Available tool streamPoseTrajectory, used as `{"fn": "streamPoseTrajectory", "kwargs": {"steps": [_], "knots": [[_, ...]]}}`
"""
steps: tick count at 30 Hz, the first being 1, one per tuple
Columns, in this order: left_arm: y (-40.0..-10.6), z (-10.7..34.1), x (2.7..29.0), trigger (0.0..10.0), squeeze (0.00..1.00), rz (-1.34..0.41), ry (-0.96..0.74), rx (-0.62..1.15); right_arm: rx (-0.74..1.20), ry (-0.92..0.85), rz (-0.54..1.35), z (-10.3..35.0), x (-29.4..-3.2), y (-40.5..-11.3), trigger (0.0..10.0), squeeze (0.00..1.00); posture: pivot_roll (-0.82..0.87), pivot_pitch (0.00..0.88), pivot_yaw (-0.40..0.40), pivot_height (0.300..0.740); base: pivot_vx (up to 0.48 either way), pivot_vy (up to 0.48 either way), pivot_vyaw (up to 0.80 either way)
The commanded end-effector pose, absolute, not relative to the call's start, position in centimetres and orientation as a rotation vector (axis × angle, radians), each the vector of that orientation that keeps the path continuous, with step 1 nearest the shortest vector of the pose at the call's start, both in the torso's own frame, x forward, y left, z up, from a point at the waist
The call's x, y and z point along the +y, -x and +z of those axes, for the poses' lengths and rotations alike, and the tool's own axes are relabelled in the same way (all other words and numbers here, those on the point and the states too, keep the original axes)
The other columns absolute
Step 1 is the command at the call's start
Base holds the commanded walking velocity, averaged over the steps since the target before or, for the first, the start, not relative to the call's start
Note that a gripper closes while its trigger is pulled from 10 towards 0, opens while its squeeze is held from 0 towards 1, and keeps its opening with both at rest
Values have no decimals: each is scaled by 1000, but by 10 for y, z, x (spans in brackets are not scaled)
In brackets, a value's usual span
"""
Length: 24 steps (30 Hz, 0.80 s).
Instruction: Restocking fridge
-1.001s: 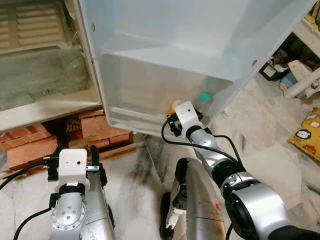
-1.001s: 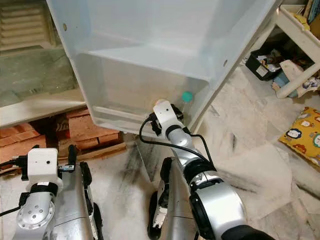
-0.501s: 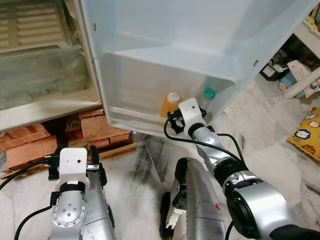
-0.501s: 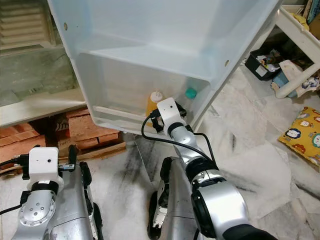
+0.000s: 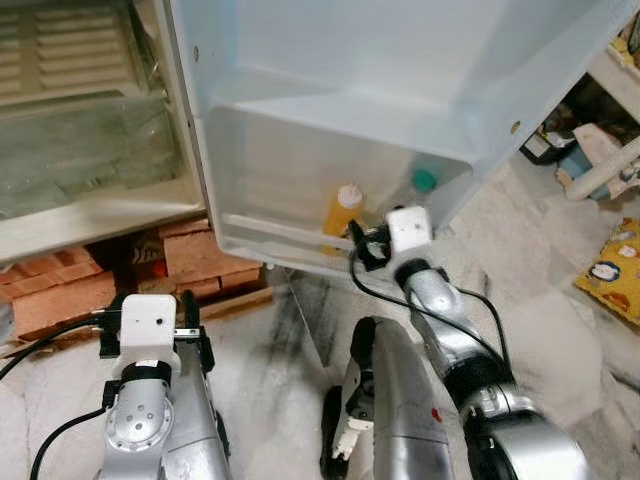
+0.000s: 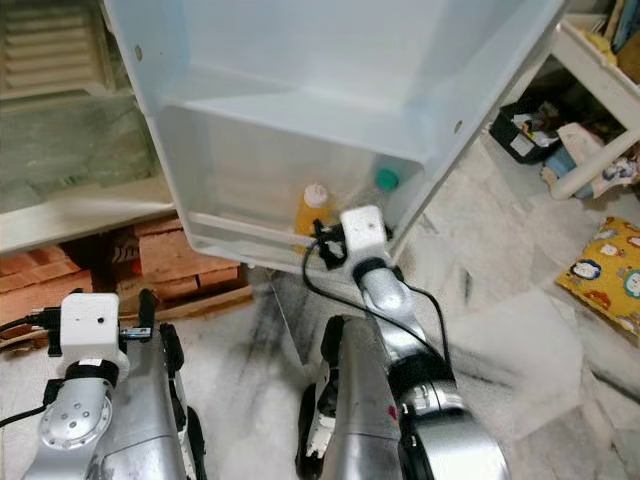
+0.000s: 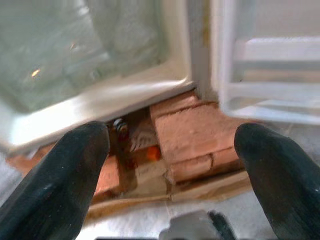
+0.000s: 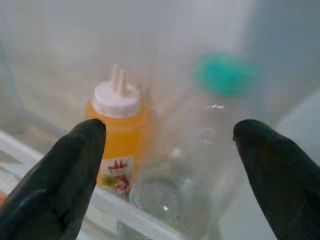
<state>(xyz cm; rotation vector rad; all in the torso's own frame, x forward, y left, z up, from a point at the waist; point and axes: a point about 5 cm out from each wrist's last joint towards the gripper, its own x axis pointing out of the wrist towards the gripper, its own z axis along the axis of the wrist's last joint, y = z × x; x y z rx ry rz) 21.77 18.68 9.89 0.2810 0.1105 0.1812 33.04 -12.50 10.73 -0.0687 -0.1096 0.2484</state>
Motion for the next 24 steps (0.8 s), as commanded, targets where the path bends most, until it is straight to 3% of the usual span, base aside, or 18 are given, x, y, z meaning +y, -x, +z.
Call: {"fn": "streamPoseTrajectory", "kwargs": {"steps": [1, 3, 4, 5, 24], "knots": [[-217, 97, 184, 10000, 0, 162, -271, 107, -150, 46, 238, 115, -128, -326, 10000, 1000, 126, 107, -114, 481, 0, 0, 0], [-220, 99, 185, 10000, 0, 160, -267, 98, -151, 40, 223, 112, -131, -311, 10000, 1000, 121, 94, -105, 481, 0, 0, 0], [-221, 98, 186, 10000, 0, 157, -267, 100, -136, 33, 226, 109, -132, -308, 10000, 871, 117, 84, -99, 481, 0, 0, 0], [-223, 97, 185, 10000, 0, 152, -268, 101, -122, 41, 220, 106, -134, -305, 10000, 0, 113, 76, -93, 481, 0, 0, 0], [-232, 92, 180, 10000, 0, 107, -268, 82, -101, -33, 233, 109, -136, -294, 10000, 0, 118, 6, -61, 481, 0, 0, 0]]}}
